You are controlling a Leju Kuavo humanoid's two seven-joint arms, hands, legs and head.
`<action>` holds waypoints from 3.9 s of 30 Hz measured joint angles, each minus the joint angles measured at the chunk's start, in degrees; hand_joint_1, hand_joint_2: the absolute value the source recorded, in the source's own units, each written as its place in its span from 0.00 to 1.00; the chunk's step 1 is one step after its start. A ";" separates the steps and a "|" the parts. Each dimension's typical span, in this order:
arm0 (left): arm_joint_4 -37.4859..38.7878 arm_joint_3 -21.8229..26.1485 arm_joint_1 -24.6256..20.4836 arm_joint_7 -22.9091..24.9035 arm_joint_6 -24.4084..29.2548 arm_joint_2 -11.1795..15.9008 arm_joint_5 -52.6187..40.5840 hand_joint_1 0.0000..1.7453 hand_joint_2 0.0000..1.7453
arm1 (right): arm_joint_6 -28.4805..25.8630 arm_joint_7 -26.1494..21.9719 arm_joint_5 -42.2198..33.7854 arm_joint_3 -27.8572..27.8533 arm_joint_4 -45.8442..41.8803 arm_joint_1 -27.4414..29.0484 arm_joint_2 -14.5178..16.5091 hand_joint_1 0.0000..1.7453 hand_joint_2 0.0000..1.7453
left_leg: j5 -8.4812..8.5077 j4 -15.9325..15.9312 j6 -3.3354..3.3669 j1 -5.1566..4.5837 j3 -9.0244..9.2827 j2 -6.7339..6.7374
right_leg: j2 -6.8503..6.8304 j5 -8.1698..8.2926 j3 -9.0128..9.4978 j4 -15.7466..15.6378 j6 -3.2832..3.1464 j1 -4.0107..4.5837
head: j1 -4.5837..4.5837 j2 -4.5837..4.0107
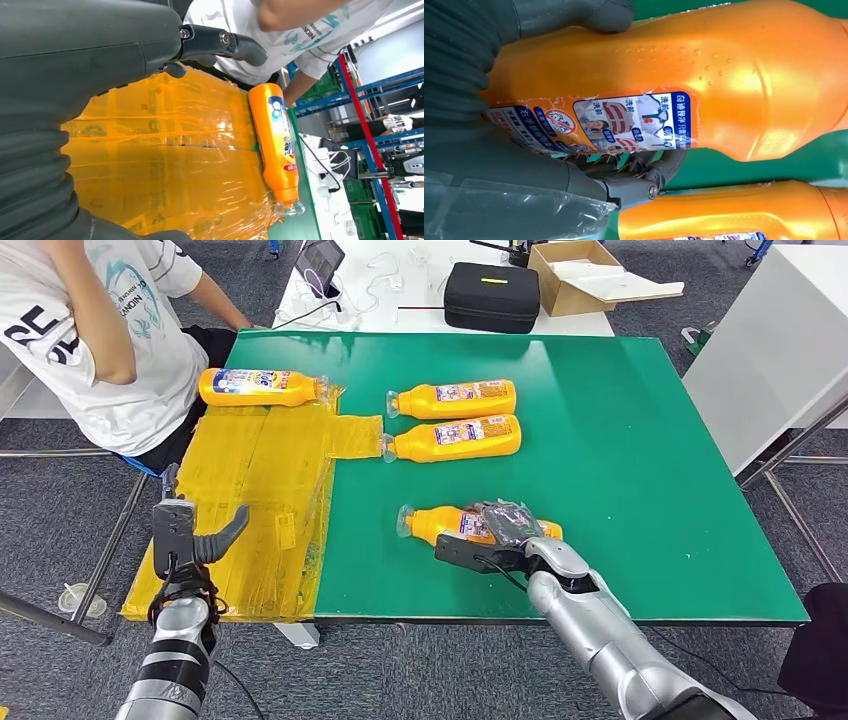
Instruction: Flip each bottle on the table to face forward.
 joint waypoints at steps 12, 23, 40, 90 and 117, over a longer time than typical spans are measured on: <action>0.02 -0.02 0.16 -0.01 -0.27 -0.52 0.86 0.00 1.00 | -11.63 -4.69 -5.21 -4.64 -6.81 6.06 1.57 1.00 1.00 | 0.00 -0.01 0.00 0.01 -0.07 -0.01 | -0.01 0.00 -0.02 0.01 0.01 0.01 | -0.01 -0.02; -5.30 -5.03 3.22 5.86 -19.50 -2.77 12.15 0.00 1.00 | -40.85 -24.24 -7.25 -20.01 -27.56 16.45 10.79 1.00 1.00 | -0.02 -0.01 0.01 -0.05 -0.29 -0.04 | -0.03 0.00 -0.22 0.00 0.02 -0.07 | 0.00 -0.02; -13.84 -16.83 4.68 9.27 -37.62 -1.17 24.68 0.00 1.00 | -40.98 -33.36 -6.43 -30.22 -24.24 18.16 16.21 1.00 1.00 | 0.00 -0.02 0.02 -0.02 -0.34 -0.04 | -0.04 0.03 -0.25 0.01 0.05 -0.02 | -0.01 -0.02; -2.57 -27.58 -2.40 9.91 -40.20 -1.01 28.35 0.00 1.00 | -41.42 -33.42 4.61 -15.08 1.97 10.67 26.28 1.00 1.00 | 0.04 -0.01 0.03 0.00 -0.41 -0.02 | -0.02 0.03 -0.36 0.02 0.05 -0.01 | 0.01 -0.01; -9.95 -24.98 1.64 7.04 -41.17 -2.40 34.41 1.00 1.00 | -41.42 -31.68 0.28 -10.12 3.39 8.08 26.68 1.00 1.00 | 0.04 -0.01 0.03 0.01 -0.41 0.02 | 0.01 0.04 -0.40 0.02 0.05 0.00 | -0.01 -0.02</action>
